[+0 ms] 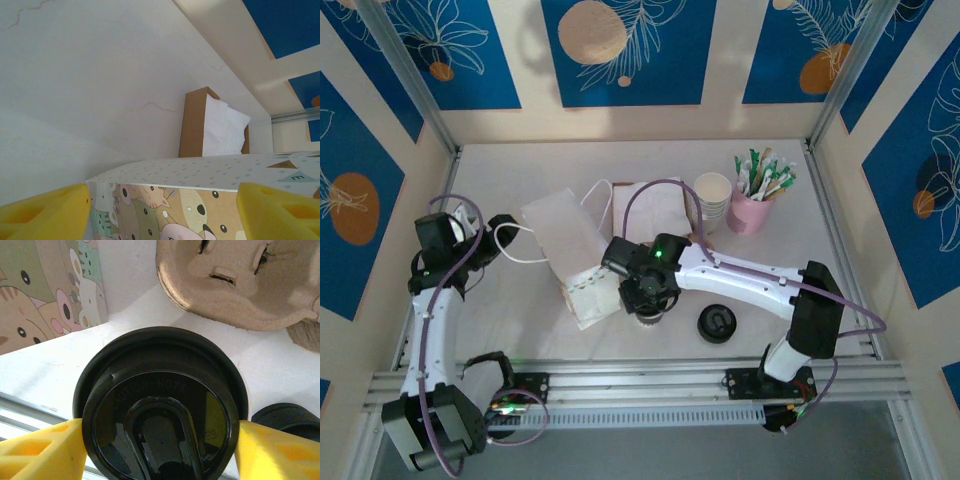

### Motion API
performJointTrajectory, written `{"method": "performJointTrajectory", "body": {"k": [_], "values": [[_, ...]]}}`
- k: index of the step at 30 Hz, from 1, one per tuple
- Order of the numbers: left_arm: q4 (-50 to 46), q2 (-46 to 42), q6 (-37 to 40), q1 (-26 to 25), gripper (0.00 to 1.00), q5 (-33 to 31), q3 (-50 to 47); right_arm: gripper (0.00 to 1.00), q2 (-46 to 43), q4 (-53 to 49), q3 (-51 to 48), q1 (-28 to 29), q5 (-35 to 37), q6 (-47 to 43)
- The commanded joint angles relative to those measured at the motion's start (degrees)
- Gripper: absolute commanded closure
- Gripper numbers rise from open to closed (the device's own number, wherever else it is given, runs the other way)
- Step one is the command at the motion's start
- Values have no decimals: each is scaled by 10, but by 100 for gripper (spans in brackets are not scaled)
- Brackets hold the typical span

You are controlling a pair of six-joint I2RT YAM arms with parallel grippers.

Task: Pack the takeout coffee

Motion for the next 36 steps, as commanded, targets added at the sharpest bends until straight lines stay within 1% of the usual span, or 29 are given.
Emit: {"method": "performJointTrajectory", "body": {"k": [1, 7, 12, 28, 36], "values": [[-7, -5, 9, -3, 23, -3, -4, 28, 3, -25, 2, -3, 5, 6], [-8, -6, 10, -3, 23, -5, -3, 28, 6, -48, 32, 5, 23, -2], [-8, -5, 9, -3, 23, -4, -3, 28, 8, -57, 32, 5, 28, 4], [-7, -4, 9, -3, 23, -2, -3, 27, 9, -12, -5, -5, -18, 5], [-7, -4, 8, -3, 23, -2, -3, 27, 11, -38, 8, -1, 1, 6]]}}
